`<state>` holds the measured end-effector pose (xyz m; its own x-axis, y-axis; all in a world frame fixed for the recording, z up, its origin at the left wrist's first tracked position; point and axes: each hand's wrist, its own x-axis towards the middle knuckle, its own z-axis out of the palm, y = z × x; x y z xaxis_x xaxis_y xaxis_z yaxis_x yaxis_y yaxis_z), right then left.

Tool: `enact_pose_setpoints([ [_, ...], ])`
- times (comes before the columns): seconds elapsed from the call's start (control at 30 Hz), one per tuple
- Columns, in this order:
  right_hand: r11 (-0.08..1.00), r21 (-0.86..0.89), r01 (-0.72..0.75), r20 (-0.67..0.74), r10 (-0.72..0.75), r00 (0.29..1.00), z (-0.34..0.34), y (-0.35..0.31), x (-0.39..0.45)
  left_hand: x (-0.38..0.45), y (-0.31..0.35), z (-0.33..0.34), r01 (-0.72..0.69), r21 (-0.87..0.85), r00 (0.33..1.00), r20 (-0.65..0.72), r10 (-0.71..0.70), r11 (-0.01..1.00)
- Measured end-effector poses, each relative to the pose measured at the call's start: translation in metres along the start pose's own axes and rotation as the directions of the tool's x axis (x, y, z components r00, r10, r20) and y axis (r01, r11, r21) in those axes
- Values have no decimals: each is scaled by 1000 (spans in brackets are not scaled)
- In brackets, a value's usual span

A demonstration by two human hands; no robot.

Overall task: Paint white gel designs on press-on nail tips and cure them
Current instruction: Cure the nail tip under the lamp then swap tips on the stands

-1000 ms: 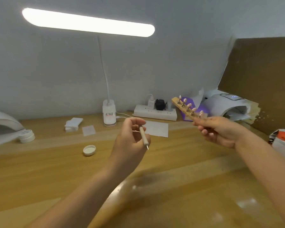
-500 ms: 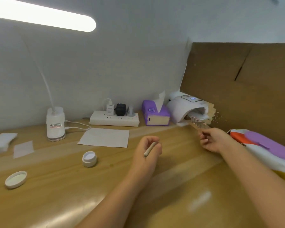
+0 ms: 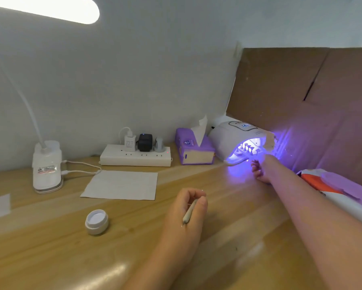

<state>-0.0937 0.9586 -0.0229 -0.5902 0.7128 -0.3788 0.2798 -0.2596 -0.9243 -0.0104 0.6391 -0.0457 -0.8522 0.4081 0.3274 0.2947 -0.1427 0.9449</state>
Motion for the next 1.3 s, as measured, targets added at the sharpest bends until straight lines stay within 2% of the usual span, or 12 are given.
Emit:
enact_pose_setpoints([
  [0.23,991,-123,-60,92,72,993,-2,-6,27,2,-3,1,1,44,1000,2,-1,999],
  [0.53,963,-263,-53,-35,45,998,7,-15,50,2,0,-1,31,35,999,-16,-30,999],
  [0.67,972,-230,39,43,-29,999,6,-11,32,3,-1,-2,41,24,998,-37,-40,999],
  [0.73,950,-302,81,130,-43,991,-1,-12,20,3,-1,-1,41,10,998,-41,-41,999],
  [0.8,826,-547,136,182,-41,982,-8,-22,8,3,-1,0,51,-2,998,-46,-51,999],
  [0.87,625,-735,264,186,-190,964,-12,-41,0,3,-1,0,62,-5,996,-58,-62,998],
  [0.9,523,-773,359,197,-340,919,-11,-52,-3,3,0,1,67,-7,996,-60,-67,998],
  [0.97,274,-827,491,222,-642,734,-8,-74,-8,3,3,1,74,-23,995,-59,-76,997],
  [1.03,114,-852,511,251,-769,588,0,-90,-9,3,5,2,72,-52,994,-75,-76,996],
  [1.07,110,-853,511,262,-756,600,5,-96,-7,3,6,2,69,-69,993,-89,-75,995],
  [1.2,53,-950,307,240,-503,830,32,-87,11,4,5,2,78,-121,987,-133,-94,990],
  [1.3,40,-971,236,187,-486,854,44,-84,12,3,4,1,82,-128,986,-137,-100,988],
])
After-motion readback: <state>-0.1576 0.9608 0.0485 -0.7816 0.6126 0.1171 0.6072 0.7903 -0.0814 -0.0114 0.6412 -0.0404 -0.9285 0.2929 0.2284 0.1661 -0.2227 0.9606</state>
